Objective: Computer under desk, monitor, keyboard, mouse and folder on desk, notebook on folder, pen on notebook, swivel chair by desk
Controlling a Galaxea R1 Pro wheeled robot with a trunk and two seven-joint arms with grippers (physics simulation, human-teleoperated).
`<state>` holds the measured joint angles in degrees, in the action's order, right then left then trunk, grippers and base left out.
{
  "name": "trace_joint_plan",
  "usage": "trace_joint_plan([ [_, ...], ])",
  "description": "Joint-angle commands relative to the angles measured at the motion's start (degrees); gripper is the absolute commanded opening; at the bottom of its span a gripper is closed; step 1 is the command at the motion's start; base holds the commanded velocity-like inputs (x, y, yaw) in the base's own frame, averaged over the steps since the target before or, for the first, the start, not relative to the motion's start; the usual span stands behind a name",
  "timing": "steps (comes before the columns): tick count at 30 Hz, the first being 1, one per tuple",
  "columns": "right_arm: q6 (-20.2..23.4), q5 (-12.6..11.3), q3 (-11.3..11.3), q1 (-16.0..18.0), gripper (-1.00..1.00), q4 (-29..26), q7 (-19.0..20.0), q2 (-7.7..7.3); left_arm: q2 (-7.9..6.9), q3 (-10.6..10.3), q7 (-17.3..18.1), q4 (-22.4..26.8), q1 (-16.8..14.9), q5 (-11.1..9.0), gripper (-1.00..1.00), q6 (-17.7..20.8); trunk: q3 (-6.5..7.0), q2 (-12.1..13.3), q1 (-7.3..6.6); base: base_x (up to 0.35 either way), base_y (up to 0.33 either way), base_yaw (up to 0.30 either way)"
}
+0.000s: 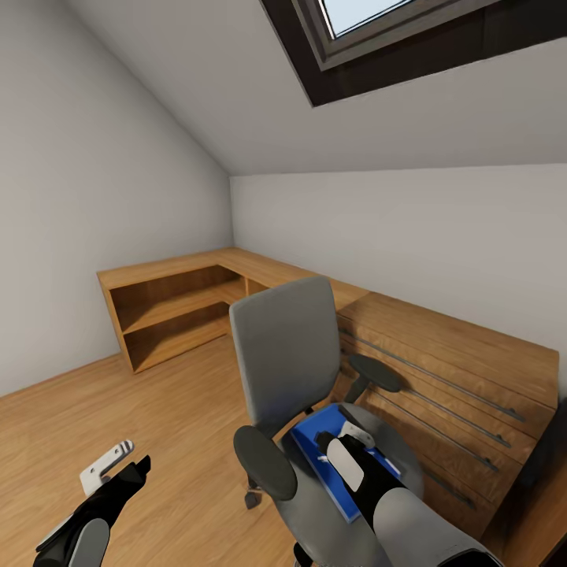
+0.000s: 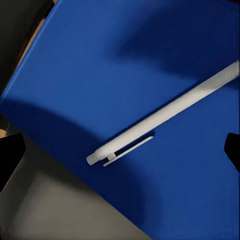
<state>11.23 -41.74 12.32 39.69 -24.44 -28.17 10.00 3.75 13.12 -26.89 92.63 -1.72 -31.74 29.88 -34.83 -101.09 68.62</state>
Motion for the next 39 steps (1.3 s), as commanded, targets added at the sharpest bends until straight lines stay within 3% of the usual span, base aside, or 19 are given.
trace_joint_plan([
  [1, 0.23, -0.01, 0.16, 0.03, 1.0, -0.08, -2.87, 0.0, 0.03, 0.06, -0.36, 0.09, -0.04, -0.6, 1.0, 0.18, -0.06, -0.03, 0.0, 0.0, 0.0, 0.0],
  [25, -1.06, -0.15, -0.14, -0.03, 1.0, 0.09, -6.4, 0.0, 0.59, 0.2, -0.38, 0.09, -0.04, -0.69, 1.0, 0.31, -0.06, -0.03, 0.0, 0.021, 0.0, 0.0],
  [39, -1.04, -0.34, -0.35, -0.05, 1.0, -0.06, -5.43, -1.08, 0.82, 0.25, -0.35, 0.09, -0.04, -0.69, 1.0, 0.52, -0.06, -0.03, 0.0, 0.0, 0.0, 0.0],
])
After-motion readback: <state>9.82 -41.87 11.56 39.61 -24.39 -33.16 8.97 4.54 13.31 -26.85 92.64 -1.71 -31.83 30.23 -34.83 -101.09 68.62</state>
